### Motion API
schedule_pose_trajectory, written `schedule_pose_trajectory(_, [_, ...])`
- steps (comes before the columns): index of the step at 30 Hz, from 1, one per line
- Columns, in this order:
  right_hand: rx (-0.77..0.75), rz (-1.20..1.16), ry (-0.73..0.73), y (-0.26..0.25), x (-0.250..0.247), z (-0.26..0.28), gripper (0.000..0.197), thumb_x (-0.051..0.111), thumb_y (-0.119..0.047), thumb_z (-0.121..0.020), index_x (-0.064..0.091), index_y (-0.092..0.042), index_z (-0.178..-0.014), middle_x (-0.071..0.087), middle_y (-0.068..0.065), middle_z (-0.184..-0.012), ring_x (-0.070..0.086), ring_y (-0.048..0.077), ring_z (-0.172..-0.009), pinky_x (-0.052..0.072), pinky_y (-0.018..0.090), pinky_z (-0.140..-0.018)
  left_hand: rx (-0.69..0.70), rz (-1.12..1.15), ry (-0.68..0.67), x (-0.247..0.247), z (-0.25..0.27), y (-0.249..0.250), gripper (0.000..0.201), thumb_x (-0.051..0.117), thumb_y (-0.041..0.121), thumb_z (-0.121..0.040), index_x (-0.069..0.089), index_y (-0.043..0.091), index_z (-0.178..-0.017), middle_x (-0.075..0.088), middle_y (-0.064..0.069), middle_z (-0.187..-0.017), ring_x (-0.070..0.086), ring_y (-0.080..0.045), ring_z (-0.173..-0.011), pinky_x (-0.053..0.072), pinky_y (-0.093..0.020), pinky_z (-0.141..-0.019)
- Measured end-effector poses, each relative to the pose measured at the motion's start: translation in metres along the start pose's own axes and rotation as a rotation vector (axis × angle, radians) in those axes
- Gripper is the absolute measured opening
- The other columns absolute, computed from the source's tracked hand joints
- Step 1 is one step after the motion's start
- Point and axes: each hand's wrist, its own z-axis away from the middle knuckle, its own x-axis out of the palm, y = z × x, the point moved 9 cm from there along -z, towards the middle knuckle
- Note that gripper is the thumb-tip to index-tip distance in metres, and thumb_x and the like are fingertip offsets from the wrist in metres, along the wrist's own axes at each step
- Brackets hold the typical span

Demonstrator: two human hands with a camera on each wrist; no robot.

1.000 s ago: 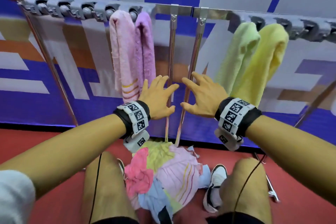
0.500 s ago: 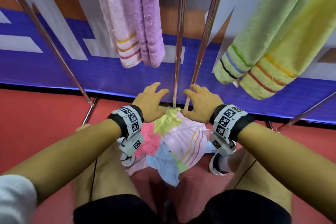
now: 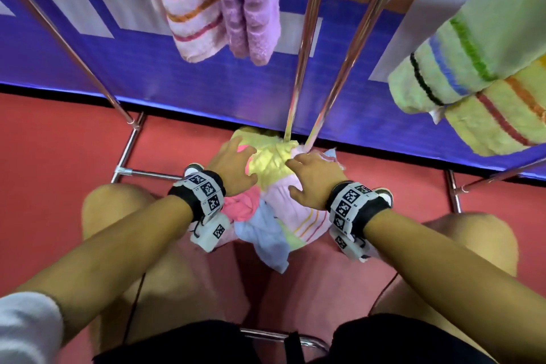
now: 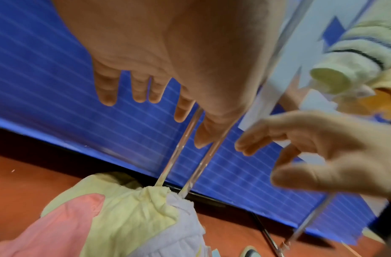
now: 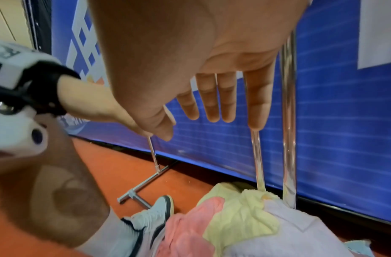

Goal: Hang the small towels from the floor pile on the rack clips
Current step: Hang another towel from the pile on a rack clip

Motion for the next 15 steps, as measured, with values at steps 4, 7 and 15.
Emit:
schedule_pose_trajectory(4, [-0.038, 0.045, -0.067, -0.017, 0.031, -0.032, 0.056, 0.053, -0.045, -0.089, 0.043, -0.017, -0.136, 0.049, 0.007, -0.13, 0.046, 0.03, -0.121, 0.048, 0.039, -0.077, -0.091, 0.138, 0.024, 0.001, -0.016, -0.027, 0.064, 0.066, 0.036, -0.085, 0.042, 0.024, -0.143, 0.019, -0.016, -0.157, 0.025, -0.036, -0.144, 0.028, -0.04, -0.116])
schedule_pose_trajectory(7, [-0.068, 0.049, -0.127, -0.031, 0.062, -0.058, 0.059, 0.053, -0.044, -0.089, 0.038, -0.019, -0.141, 0.044, 0.008, -0.138, 0.043, 0.03, -0.125, 0.048, 0.04, -0.079, -0.147, 0.179, 0.041, 0.009, -0.021, -0.047, 0.063, 0.065, 0.036, -0.084, 0.042, 0.027, -0.143, 0.025, -0.015, -0.155, 0.025, -0.035, -0.143, 0.028, -0.041, -0.113])
schedule_pose_trajectory(15, [-0.1, 0.003, -0.274, -0.06, 0.15, -0.113, 0.068, 0.056, -0.04, -0.089, 0.03, -0.02, -0.148, 0.037, 0.012, -0.148, 0.04, 0.032, -0.131, 0.048, 0.043, -0.09, -0.167, 0.106, 0.006, 0.023, -0.023, -0.072, 0.069, 0.062, 0.043, -0.084, 0.038, 0.021, -0.145, 0.015, -0.018, -0.156, 0.014, -0.035, -0.145, 0.03, -0.049, -0.111])
